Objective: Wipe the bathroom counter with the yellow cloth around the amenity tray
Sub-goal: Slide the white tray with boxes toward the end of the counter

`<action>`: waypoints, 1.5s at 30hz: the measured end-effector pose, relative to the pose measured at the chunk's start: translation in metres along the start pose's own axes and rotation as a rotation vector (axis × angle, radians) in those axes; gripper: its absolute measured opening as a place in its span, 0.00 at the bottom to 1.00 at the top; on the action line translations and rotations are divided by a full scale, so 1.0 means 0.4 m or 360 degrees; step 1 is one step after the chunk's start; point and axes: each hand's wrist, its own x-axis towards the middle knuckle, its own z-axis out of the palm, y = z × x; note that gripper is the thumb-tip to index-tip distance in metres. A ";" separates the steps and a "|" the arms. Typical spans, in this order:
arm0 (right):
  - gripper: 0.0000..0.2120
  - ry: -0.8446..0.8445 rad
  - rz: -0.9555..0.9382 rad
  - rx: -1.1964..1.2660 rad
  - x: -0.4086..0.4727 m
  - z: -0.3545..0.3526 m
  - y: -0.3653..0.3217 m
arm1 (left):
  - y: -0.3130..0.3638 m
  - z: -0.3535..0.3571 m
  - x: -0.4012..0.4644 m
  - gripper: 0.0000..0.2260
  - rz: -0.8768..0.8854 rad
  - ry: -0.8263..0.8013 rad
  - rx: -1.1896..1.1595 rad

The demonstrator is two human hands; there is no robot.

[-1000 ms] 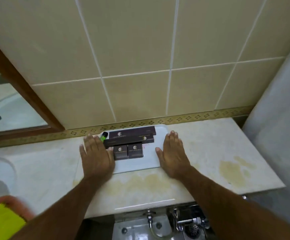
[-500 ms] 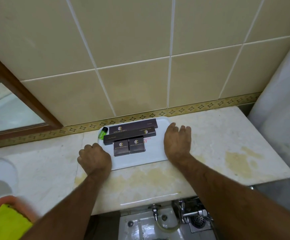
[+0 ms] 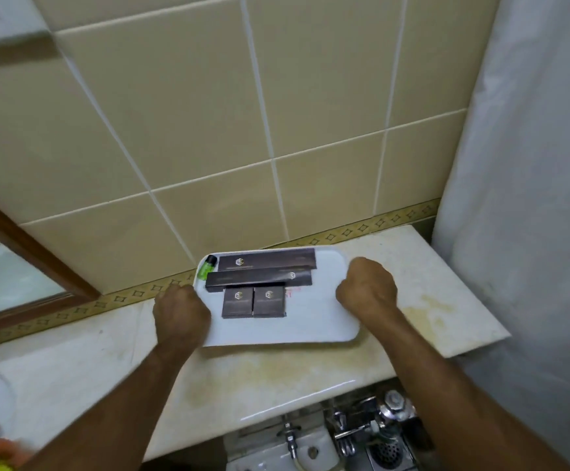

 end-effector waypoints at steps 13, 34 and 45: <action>0.09 0.0134 0.1069 0.1562 -0.139 -0.082 0.481 | 0.758 0.106 0.094 0.11 0.1145 -0.0177 0.0129; 0.12 0.0261 0.1292 0.1966 -0.114 -0.031 0.519 | 0.853 0.139 0.031 0.10 0.1410 -0.0149 0.0336; 0.28 0.0219 0.0513 0.0813 -0.378 0.066 0.203 | 0.008 -0.048 -0.441 0.08 0.0543 0.0166 -0.0028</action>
